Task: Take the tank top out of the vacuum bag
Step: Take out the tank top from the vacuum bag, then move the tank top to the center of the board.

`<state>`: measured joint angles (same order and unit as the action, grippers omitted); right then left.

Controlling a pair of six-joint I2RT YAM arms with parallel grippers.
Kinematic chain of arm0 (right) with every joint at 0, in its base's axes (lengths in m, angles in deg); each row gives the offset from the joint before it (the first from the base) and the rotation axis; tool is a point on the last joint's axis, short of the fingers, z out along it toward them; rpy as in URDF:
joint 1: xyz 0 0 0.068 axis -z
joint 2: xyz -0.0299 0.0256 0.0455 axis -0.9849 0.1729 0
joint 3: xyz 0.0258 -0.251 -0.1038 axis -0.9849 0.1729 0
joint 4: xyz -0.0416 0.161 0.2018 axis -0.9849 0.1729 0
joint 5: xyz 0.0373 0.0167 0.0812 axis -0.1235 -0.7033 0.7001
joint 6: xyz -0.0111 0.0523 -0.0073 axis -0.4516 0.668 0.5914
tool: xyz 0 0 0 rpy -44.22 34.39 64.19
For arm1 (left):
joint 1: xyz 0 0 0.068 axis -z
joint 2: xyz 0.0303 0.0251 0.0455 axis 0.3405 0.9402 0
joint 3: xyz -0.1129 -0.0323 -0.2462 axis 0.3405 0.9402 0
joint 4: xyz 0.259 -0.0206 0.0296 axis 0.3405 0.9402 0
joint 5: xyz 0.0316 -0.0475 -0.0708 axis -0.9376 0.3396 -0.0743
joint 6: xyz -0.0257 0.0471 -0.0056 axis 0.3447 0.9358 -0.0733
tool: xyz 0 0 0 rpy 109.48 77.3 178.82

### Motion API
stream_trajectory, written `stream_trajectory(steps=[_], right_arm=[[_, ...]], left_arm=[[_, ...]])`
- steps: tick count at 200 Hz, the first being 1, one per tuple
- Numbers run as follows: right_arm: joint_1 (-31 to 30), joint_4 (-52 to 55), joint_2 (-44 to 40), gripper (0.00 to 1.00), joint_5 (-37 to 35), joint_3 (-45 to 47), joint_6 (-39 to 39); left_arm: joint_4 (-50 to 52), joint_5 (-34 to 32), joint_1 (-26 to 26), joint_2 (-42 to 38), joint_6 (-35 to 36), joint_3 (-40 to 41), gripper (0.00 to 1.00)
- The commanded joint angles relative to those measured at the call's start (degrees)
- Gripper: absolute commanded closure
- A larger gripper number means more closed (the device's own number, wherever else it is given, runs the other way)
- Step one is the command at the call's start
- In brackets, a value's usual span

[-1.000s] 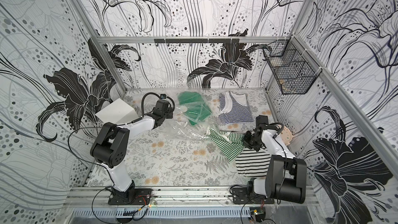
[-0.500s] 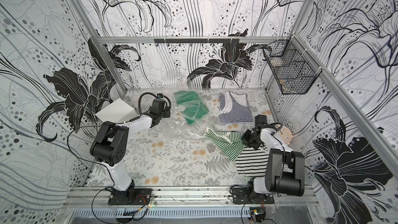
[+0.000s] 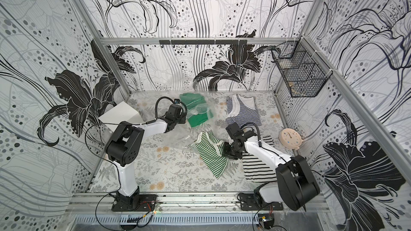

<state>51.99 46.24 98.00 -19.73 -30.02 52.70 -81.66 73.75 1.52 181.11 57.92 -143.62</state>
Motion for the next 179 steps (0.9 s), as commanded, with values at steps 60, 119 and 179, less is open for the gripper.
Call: stream_trajectory(steps=[60, 119, 179], right_arm=[[-0.1, 11.0, -18.6, 0.13, -11.6, -2.4, 0.4], [-8.5, -1.6, 0.3, 0.17, -12.6, -9.7, -3.1], [-10.1, 2.1, 15.5, 0.17, -21.8, -19.5, -11.5]], left_arm=[[-3.3, 0.0, -0.2, -1.1, -2.0, 0.7, 1.0], [-4.0, 4.7, -0.3, -1.8, -1.6, 2.0, 1.0], [-5.5, 2.7, -0.3, 0.4, -2.3, 0.4, 1.0]])
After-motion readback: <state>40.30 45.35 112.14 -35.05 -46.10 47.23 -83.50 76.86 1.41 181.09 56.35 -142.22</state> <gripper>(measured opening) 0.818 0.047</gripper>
